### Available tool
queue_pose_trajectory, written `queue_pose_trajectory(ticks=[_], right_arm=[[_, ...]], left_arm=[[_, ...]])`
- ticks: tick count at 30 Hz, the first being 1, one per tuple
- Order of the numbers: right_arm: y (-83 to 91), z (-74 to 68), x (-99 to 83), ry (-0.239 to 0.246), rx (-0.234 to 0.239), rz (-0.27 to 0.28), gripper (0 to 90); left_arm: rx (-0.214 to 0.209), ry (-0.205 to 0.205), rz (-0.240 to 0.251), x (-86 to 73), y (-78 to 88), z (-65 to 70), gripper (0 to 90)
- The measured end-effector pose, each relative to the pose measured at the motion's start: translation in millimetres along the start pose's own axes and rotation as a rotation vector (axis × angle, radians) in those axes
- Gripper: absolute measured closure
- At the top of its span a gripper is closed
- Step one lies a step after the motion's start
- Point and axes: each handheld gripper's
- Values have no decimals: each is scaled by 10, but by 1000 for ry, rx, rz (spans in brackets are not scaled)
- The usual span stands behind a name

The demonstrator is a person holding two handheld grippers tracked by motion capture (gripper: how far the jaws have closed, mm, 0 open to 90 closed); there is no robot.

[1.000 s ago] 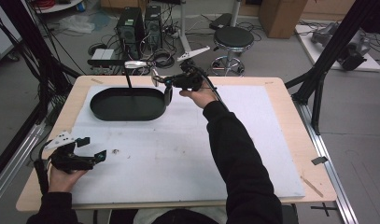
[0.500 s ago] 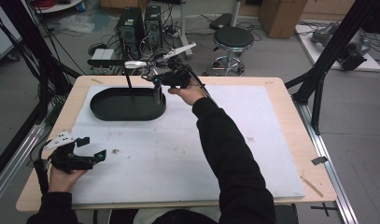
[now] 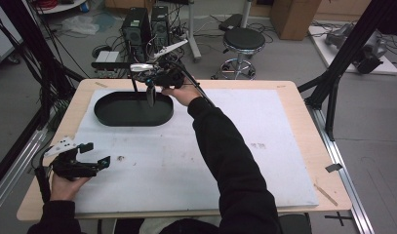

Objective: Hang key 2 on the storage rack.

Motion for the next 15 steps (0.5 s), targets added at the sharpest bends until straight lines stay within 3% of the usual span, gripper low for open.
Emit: queue_pose_trajectory(ticks=[15], right_arm=[[-156,-43,197,15,23,-11,844]], left_arm=[[-1,0,0,0,4,0,35]])
Point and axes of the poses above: each handheld gripper's, and its own axes: y roughly backward along the jaws, x roughly out of its top, z roughly to its right, and after that the axes turned 11 degrees about -z, right-handed
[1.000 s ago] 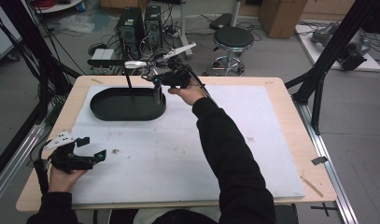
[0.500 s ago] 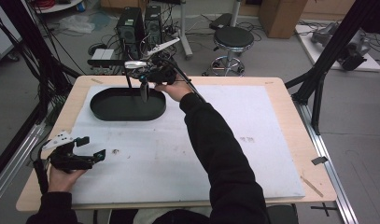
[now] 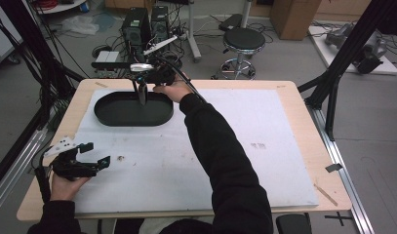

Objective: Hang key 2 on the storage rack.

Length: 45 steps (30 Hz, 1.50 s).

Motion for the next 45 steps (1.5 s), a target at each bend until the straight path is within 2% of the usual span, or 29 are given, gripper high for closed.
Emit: queue_pose_trajectory(ticks=[9,17,23,30,36,45], right_arm=[[-53,56,58,-15,-10,4,844],[-244,81,117,-20,-2,11,844],[-349,118,132,-42,-7,18,844],[-439,116,188,-46,-30,43,844],[-561,54,282,-37,-81,13,845],[-691,50,263,-43,-114,-8,844]], left_arm=[[1,-1,-1,1,-4,-2,35],[1,0,-2,-1,0,-6,35],[2,0,-3,0,-4,-9,35],[-2,1,-2,-2,1,-6,35],[-2,5,3,-5,12,-8,35],[-2,1,2,-6,17,0,35]])
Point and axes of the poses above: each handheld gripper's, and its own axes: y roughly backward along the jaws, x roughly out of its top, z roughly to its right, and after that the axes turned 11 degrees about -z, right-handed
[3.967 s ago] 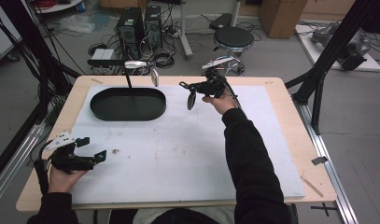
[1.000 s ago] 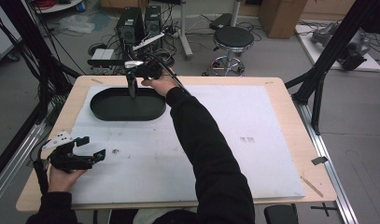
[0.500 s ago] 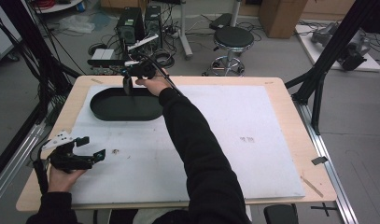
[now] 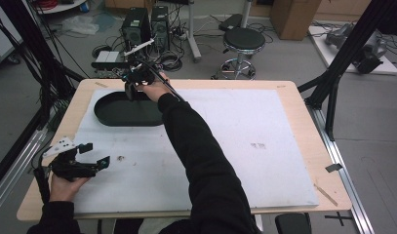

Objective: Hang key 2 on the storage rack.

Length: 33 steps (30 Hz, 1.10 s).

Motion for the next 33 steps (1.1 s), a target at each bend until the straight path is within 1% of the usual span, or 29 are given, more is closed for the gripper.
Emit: queue_pose_trajectory(ticks=[3,9,10,16,17,22,26,28,30,33], right_arm=[[-28,-14,-6,4,-26,-11,844],[-100,-42,-12,8,-37,-14,843],[-109,-53,-11,0,-36,-18,843],[-178,-61,-18,-4,-55,-22,843],[-188,-72,-17,-11,-64,-20,842],[-211,-63,-11,-23,-72,-3,842],[-225,-96,-2,-17,-106,1,842],[-233,-124,2,-24,-128,3,842],[-240,-147,5,-37,-140,3,842],[-244,-160,8,-56,-146,3,842]], left_arm=[[-2,3,1,1,-4,1,35],[-2,2,2,2,-5,5,35],[-3,2,2,2,-3,2,35],[-5,2,2,3,-5,-1,35],[-5,1,3,3,-5,-1,35],[-4,6,8,2,-3,-1,35],[-6,3,5,3,-6,-2,35],[-4,2,4,4,-4,3,35],[-3,1,5,3,-3,3,35],[-5,4,9,3,-2,2,35]])
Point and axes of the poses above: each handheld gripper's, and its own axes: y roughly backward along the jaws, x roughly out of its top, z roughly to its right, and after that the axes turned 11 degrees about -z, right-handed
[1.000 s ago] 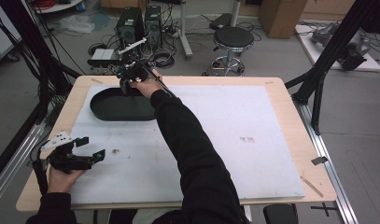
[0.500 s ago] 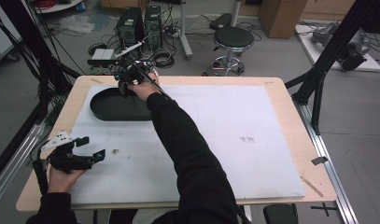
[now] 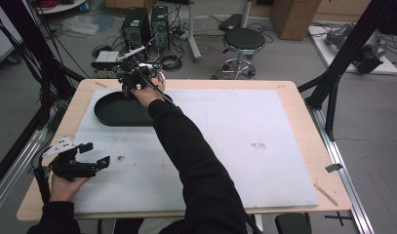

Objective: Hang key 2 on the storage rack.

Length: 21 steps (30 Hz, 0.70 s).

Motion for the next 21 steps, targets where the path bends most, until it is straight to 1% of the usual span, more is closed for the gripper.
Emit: queue_pose_trajectory(ticks=[3,7,9,11,12,13,14,15,17,18,19,20,21], right_arm=[[-6,2,4,-20,-13,-5,840],[-17,-13,3,-11,-31,0,836],[-12,-10,2,-17,-26,-4,823],[-9,-14,0,-11,-13,-11,768],[-7,-26,1,-19,5,-10,745],[-3,-35,1,-17,16,-5,718],[6,-46,1,-11,9,-5,697],[17,-46,2,-12,14,-5,677],[46,-33,4,-18,65,1,571],[65,-32,3,-7,92,3,496],[83,-36,1,1,132,2,411],[101,-41,-1,9,159,0,354],[124,-50,-5,7,171,-4,296]], left_arm=[[0,-2,-1,1,0,2,35],[-2,1,1,0,4,-1,35],[-2,1,1,-1,3,-1,35],[0,0,1,-1,3,-1,35],[-2,1,1,-1,3,-2,35],[-1,2,1,-1,3,-1,35],[-1,0,1,-1,3,0,35],[-2,1,2,-2,4,1,35],[-2,0,3,-2,5,-1,35],[-2,0,2,-1,5,-2,35],[-1,-1,3,-1,4,-3,35],[-2,0,1,-1,3,-2,35],[-1,-2,1,-1,1,-1,35]])
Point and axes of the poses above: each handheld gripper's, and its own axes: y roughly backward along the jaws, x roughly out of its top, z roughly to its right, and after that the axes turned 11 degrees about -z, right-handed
